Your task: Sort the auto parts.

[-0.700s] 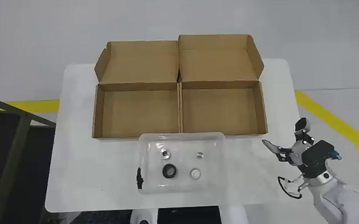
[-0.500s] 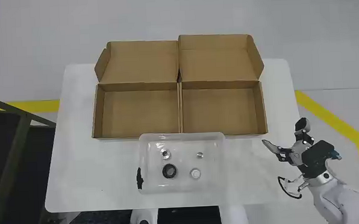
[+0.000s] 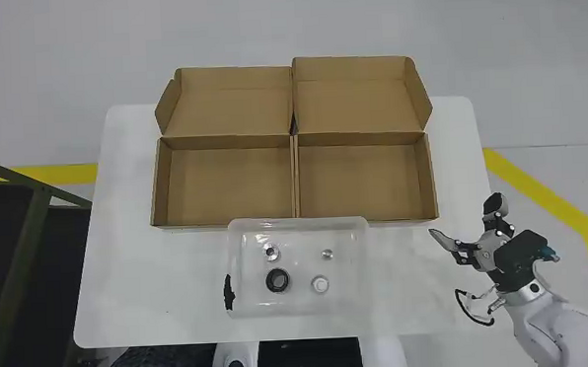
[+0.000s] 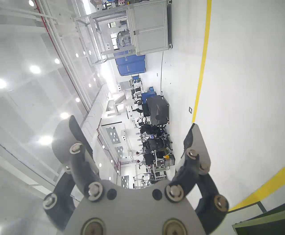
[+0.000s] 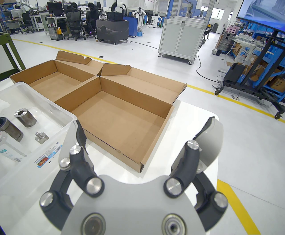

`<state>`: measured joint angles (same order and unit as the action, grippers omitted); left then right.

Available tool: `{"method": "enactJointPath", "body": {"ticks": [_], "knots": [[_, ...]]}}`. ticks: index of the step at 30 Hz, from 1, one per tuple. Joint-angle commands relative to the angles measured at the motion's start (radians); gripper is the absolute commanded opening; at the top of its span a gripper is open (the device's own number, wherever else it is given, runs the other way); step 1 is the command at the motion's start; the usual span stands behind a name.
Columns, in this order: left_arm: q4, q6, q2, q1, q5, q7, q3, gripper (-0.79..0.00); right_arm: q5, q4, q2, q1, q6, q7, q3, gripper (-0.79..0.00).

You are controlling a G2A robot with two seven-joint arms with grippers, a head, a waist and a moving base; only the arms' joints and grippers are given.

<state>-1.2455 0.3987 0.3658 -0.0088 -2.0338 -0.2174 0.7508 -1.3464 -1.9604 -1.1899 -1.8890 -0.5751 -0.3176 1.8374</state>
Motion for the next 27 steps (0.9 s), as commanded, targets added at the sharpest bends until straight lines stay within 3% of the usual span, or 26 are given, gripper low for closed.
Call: {"method": "enactJointPath", "body": {"ticks": [1,10,13,27], "knots": [[0.0,0.0,0.0,0.0,0.0,0.0,0.0,-0.001,0.0,0.0,0.0,0.0,0.0,0.0,0.0,-0.001],[0.0,0.0,0.0,0.0,0.0,0.0,0.0,0.0,0.0,0.0,0.0,0.0,0.0,0.0,0.0,-0.001],[0.0,0.0,0.0,0.0,0.0,0.0,0.0,0.0,-0.041,-0.027,0.001,0.006,0.007,0.048,-0.02,0.0],[0.0,0.0,0.0,0.0,0.0,0.0,0.0,0.0,-0.182,-0.159,0.019,0.054,-0.202,0.185,-0.189,0.0]]}}
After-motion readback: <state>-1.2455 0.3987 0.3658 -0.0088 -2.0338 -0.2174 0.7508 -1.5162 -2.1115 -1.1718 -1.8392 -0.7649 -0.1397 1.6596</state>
